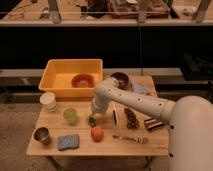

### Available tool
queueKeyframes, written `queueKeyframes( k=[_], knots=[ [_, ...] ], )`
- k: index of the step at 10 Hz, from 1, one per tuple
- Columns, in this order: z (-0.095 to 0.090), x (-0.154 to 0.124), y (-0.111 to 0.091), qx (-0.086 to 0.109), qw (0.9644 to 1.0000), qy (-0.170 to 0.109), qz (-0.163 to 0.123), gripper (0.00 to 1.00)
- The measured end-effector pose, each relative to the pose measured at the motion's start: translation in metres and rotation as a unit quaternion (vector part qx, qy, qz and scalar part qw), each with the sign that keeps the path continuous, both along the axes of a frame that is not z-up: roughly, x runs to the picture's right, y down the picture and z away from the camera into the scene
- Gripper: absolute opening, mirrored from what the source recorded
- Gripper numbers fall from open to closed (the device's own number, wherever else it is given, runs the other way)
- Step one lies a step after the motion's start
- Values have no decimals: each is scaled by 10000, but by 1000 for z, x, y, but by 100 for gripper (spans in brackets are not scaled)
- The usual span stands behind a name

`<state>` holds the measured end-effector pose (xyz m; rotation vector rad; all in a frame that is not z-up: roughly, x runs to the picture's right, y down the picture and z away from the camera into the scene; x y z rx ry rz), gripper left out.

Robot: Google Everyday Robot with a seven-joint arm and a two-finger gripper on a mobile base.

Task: Place pepper in red bowl

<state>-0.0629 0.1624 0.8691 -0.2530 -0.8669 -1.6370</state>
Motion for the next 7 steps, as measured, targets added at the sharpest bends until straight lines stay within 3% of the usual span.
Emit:
queueKeyframes(
  k=[2,7],
  knots=[
    [0,-1,5,-30,10000,25,-85,47],
    [-2,1,8,-89,9998,68,-190,46]
  ],
)
